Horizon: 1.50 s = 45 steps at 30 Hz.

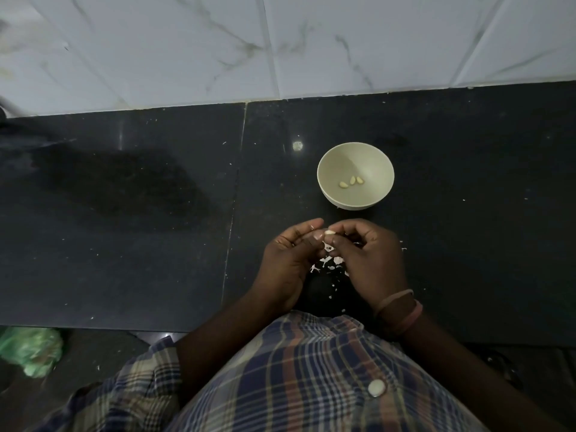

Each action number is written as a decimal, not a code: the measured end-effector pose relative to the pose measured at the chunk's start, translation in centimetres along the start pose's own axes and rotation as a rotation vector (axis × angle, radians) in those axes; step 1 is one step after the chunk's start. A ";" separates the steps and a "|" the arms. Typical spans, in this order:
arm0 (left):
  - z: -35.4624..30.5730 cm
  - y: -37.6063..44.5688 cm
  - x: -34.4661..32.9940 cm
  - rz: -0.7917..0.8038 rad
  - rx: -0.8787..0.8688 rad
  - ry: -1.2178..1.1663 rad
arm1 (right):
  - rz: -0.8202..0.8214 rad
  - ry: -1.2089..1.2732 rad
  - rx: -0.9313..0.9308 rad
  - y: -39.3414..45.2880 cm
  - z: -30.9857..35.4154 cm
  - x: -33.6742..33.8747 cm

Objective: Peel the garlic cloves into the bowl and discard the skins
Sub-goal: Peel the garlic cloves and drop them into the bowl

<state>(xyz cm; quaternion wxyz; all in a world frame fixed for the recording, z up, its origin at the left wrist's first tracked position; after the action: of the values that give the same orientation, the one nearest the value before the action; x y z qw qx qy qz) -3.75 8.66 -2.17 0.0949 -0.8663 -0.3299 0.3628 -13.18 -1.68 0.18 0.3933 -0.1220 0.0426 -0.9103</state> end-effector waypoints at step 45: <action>0.0 0.4 0.7 -0.002 -0.009 -0.099 | -0.015 -0.370 0.083 -0.1 -0.4 0.9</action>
<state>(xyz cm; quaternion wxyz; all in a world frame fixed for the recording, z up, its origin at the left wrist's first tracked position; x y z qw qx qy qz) -3.19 8.84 -2.69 0.0747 -0.8473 -0.3368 0.4037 -13.98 -2.28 -0.04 0.3925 -0.2713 -0.0690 -0.8761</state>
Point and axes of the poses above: each hand's wrist, its own y-axis towards the middle knuckle, its own x-axis out of the back of the hand, z = x × y, the point moved 4 cm from there along y, towards the middle knuckle, and after that the axes turned 8 degrees about z, right-handed, at the moved point
